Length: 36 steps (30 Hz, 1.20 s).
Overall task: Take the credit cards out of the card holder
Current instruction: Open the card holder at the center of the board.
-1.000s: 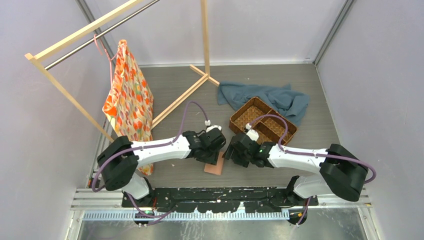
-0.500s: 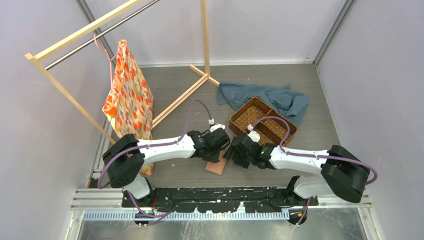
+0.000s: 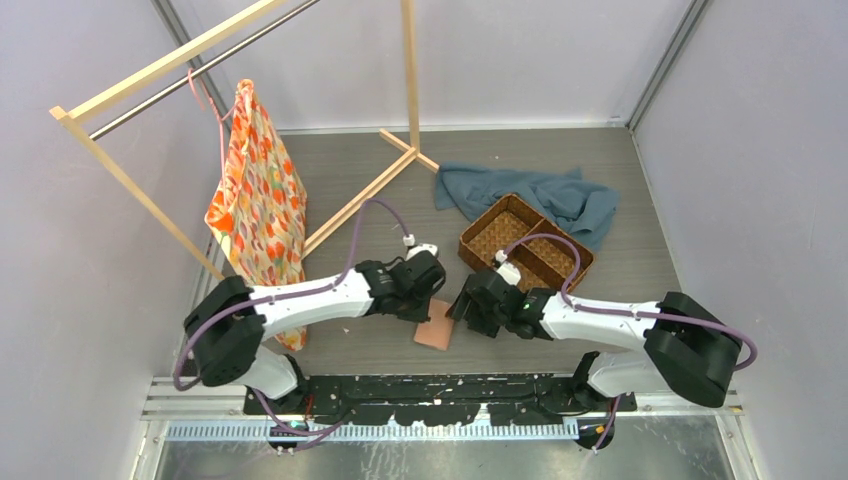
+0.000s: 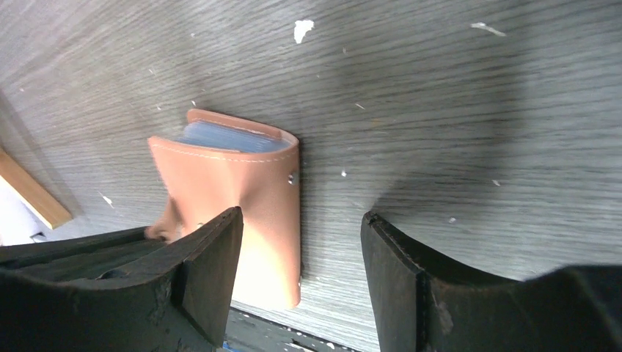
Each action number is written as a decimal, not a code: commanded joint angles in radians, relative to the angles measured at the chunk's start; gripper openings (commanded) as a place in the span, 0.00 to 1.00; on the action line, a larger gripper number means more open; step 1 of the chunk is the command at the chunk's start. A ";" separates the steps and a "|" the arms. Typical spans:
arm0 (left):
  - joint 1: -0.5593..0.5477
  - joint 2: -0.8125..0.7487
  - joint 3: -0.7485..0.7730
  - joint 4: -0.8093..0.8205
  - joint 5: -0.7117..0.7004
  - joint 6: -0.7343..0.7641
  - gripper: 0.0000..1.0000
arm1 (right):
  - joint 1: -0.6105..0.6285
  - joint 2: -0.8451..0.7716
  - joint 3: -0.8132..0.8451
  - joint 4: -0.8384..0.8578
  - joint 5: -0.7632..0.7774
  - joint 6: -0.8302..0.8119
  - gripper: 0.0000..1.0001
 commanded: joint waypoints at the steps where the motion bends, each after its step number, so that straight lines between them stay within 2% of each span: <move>1: 0.044 -0.138 -0.055 0.027 0.035 -0.052 0.01 | 0.008 -0.043 0.047 -0.101 0.032 -0.073 0.65; 7: 0.122 -0.214 -0.163 0.053 0.067 -0.085 0.01 | 0.019 -0.064 0.125 -0.199 0.065 -0.155 0.68; 15: 0.159 -0.192 -0.244 0.062 0.049 -0.073 0.00 | 0.080 -0.029 0.205 -0.233 0.104 -0.176 0.71; 18: 0.163 -0.188 -0.245 0.097 0.104 -0.071 0.01 | 0.117 0.010 0.268 -0.284 0.156 -0.189 0.80; 22: 0.165 -0.251 -0.233 0.185 0.269 -0.047 0.01 | 0.130 -0.002 0.274 -0.308 0.199 -0.163 0.89; 28: 0.165 -0.339 -0.189 0.192 0.319 -0.054 0.01 | 0.123 -0.172 0.238 -0.401 0.346 -0.136 0.93; 36: 0.165 -0.330 -0.195 0.301 0.419 -0.105 0.01 | 0.121 -0.210 0.227 -0.428 0.313 -0.130 0.93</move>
